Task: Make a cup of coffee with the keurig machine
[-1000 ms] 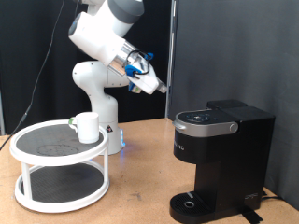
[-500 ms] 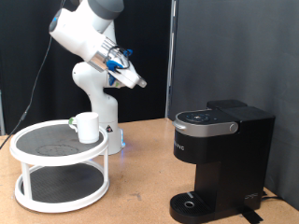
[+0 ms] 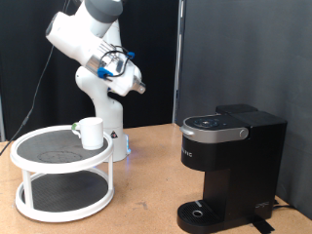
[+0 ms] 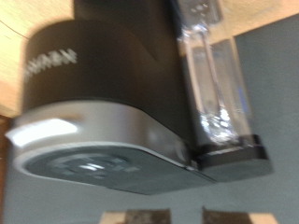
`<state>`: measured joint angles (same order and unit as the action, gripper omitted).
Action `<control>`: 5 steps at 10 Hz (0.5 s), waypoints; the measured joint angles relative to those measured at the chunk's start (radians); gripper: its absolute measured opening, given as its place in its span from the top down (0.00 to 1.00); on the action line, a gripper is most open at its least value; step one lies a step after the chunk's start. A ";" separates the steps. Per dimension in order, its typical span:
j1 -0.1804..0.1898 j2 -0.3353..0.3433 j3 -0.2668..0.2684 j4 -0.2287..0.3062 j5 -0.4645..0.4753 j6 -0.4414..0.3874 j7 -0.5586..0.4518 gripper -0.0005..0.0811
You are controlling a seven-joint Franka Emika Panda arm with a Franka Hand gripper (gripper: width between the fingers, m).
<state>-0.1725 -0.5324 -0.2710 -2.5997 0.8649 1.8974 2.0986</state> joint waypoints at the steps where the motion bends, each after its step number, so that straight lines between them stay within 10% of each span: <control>1: -0.025 -0.024 -0.011 -0.021 0.000 0.006 0.001 0.99; 5: -0.108 -0.096 -0.097 -0.039 -0.106 -0.104 -0.032 0.99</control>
<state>-0.2804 -0.6287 -0.3682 -2.6382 0.7585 1.7932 2.0669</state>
